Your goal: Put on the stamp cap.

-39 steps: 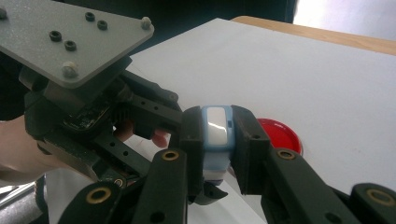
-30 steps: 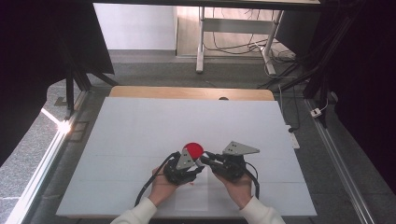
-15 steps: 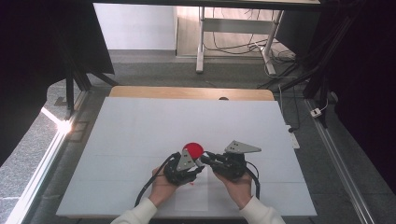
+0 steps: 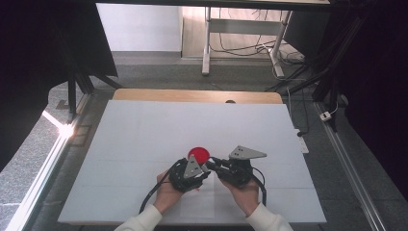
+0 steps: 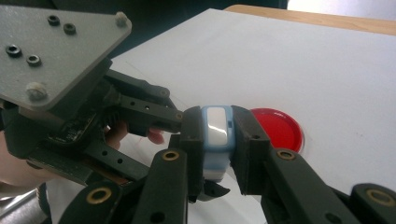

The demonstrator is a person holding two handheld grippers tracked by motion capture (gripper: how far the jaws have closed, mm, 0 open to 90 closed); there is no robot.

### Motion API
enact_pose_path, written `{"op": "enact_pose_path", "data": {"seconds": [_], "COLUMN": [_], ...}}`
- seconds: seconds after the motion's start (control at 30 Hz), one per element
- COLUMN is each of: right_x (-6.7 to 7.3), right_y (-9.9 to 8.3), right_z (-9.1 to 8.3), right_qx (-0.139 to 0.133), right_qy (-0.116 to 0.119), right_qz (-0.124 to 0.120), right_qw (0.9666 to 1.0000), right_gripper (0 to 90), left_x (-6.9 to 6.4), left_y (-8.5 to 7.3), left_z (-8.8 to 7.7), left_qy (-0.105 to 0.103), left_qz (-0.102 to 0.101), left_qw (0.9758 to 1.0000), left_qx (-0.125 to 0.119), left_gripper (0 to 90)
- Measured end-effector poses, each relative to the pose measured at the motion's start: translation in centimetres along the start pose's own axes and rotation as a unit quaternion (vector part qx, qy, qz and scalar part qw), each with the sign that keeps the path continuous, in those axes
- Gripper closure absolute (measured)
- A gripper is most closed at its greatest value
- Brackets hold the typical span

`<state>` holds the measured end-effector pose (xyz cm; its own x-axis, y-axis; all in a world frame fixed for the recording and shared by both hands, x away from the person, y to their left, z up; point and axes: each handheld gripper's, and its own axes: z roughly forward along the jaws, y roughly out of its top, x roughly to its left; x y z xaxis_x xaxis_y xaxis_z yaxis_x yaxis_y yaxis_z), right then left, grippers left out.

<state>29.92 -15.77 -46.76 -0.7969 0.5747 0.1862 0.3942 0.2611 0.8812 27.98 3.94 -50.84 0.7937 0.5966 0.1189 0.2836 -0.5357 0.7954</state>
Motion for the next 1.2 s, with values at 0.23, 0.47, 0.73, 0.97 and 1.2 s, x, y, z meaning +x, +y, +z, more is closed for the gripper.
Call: {"op": "enact_pose_path", "data": {"seconds": [0.23,0.47,0.73,0.97,1.2], "right_x": [-0.16,-0.03,-0.17,-0.38,-0.68], "right_y": [-0.14,-0.34,-0.49,-0.49,-0.32], "right_z": [0.15,0.37,0.47,0.40,0.19], "right_qx": [0.002,0.005,0.010,0.010,0.008], "right_qy": [0.006,0.009,0.017,0.023,0.027], "right_qz": [0.008,0.010,0.020,0.029,0.032], "right_qw": [0.9999,0.9999,0.9996,0.9993,0.9991], "right_gripper": [75.0,75.0,75.2,75.2,75.1], "left_x": [-0.09,-0.26,-0.29,-0.31,-0.28], "left_y": [0.03,0.18,0.20,0.15,0.05], "left_z": [0.01,-0.13,-0.33,-0.35,-0.24], "left_qy": [0.003,0.006,0.006,0.007,0.008], "left_qz": [0.000,0.002,-0.001,0.003,0.004], "left_qw": [1.0000,1.0000,1.0000,1.0000,1.0000], "left_qx": [0.005,0.008,0.003,0.000,0.001], "left_gripper": [63.9,63.8,63.9,64.0,64.2]}}
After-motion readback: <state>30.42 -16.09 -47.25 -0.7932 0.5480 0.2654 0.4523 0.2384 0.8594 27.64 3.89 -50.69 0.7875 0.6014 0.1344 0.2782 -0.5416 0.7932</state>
